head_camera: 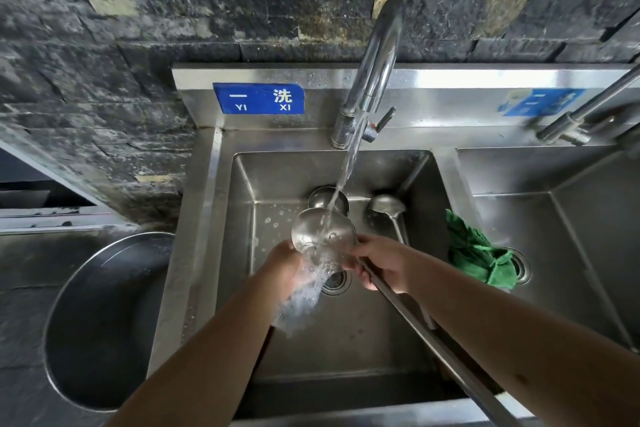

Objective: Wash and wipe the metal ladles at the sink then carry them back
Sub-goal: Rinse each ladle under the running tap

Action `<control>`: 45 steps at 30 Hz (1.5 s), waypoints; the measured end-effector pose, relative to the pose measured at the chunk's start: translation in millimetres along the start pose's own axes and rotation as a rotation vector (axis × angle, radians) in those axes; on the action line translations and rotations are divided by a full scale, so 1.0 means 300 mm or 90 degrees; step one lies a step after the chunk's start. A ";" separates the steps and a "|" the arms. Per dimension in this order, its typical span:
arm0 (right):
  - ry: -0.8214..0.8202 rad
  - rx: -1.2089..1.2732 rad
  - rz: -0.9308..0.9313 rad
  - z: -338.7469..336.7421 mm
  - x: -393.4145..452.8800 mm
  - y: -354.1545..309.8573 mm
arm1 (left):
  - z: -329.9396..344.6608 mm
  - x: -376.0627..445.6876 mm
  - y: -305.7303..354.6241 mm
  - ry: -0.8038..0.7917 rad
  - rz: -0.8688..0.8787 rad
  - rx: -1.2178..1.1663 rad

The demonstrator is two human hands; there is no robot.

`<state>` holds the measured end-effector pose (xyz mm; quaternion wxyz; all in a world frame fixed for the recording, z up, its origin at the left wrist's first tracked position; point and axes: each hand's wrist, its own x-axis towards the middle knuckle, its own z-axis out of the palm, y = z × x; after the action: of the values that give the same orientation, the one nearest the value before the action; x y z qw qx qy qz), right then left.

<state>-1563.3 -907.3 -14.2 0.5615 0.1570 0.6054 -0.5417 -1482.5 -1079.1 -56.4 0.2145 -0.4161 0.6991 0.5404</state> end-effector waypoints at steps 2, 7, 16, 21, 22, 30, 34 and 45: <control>0.001 0.035 -0.019 0.007 -0.012 -0.009 | 0.017 -0.023 0.003 -0.040 -0.001 -0.140; 0.018 0.069 0.020 0.014 -0.028 -0.017 | -0.009 -0.092 0.040 -0.156 -0.071 -0.808; 0.128 -0.024 -0.173 0.107 -0.035 0.028 | 0.008 -0.166 0.131 -0.239 0.025 -0.948; 0.147 -0.057 -0.177 0.140 -0.025 0.016 | 0.039 -0.196 0.116 -0.175 0.035 -0.854; 0.143 -0.057 -0.185 0.143 -0.021 0.016 | 0.044 -0.205 0.116 -0.167 0.021 -0.855; 0.073 -0.253 -0.215 0.153 -0.029 0.045 | 0.073 -0.142 0.116 0.085 0.000 -0.493; 0.030 -0.352 -0.199 0.155 -0.045 0.055 | 0.092 -0.133 0.143 0.191 0.149 0.012; 0.073 -0.372 -0.096 0.071 -0.098 0.054 | 0.075 -0.033 0.094 0.176 0.177 -0.078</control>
<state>-1530.1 -906.8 7.6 0.5061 -0.0267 0.7762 -0.3751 -1503.2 -1052.7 -40.2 0.0140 -0.3978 0.7383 0.5444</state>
